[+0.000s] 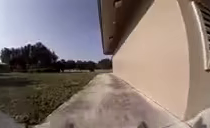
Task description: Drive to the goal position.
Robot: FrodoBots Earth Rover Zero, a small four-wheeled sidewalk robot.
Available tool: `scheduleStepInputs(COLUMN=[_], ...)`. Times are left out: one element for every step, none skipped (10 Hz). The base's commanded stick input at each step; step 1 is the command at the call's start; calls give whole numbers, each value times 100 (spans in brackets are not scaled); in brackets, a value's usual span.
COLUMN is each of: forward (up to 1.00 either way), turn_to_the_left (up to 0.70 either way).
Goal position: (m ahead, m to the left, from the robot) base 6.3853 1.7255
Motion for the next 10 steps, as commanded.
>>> scheduleStepInputs(forward=[100,100,100,100,100,100,100,100,100,100], turn_to_the_left=[0,0,0,0,0,0,0,0,0,0])
